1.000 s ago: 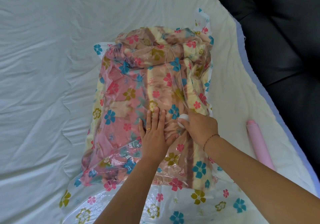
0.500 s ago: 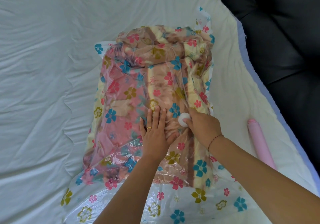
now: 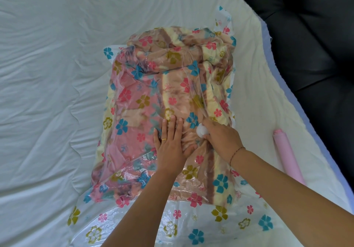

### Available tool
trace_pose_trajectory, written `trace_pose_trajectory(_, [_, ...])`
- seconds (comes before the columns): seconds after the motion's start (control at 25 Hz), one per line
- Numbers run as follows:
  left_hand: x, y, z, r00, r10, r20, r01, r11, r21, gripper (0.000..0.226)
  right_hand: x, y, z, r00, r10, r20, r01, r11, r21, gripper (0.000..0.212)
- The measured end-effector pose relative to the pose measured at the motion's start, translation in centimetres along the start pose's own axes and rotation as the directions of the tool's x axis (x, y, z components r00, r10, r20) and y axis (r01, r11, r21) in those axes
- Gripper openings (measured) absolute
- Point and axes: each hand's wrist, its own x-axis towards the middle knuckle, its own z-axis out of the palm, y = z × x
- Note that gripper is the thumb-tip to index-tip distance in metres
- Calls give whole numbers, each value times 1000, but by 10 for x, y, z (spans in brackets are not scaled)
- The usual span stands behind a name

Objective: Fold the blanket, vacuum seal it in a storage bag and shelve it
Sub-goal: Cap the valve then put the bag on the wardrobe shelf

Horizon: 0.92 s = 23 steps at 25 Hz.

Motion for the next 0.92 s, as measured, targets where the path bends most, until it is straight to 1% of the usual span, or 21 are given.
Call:
trace_pose_trajectory(0.16, [1, 0, 2, 1000, -3, 0, 3, 1000, 14, 85, -2, -5, 11, 993, 12, -114, -10, 1000, 20, 40])
trace_pose_trajectory(0.36, [1, -1, 1, 999, -10, 32, 10, 1000, 12, 87, 1, -6, 18, 988, 123, -90, -114, 989, 96, 37])
trace_pose_trajectory(0.44, [2, -1, -8, 997, -9, 76, 12, 999, -42, 93, -4, -6, 10, 984, 143, -107, -127, 981, 146, 42])
trace_pose_trajectory(0.52, [0, -4, -22, 993, -39, 108, 53, 990, -133, 100, -12, -7, 1, 980, 117, -161, -86, 978, 189, 57])
trace_pose_trajectory(0.6, [-10, -10, -41, 994, -77, 71, 88, 981, -170, 101, -21, -14, -10, 969, 70, -236, -5, 964, 265, 71])
trace_pose_trajectory(0.68, [-24, -17, -64, 992, -121, 19, 123, 974, -189, 98, -27, -26, -24, 961, 8, -275, 93, 931, 352, 82])
trace_pose_trajectory(0.76, [-45, -25, -87, 982, -189, -18, 182, 966, -185, 95, -35, -42, -39, 957, -63, -283, 180, 895, 407, 88])
trace_pose_trajectory(0.84, [-74, -33, -110, 960, -258, -107, 237, 955, -176, 91, -46, -60, -50, 944, -147, -296, 267, 866, 423, 89])
trace_pose_trajectory(0.92, [-104, -40, -131, 932, -319, -174, 288, 941, -180, 91, -58, -76, -57, 939, -197, -281, 308, 846, 435, 93])
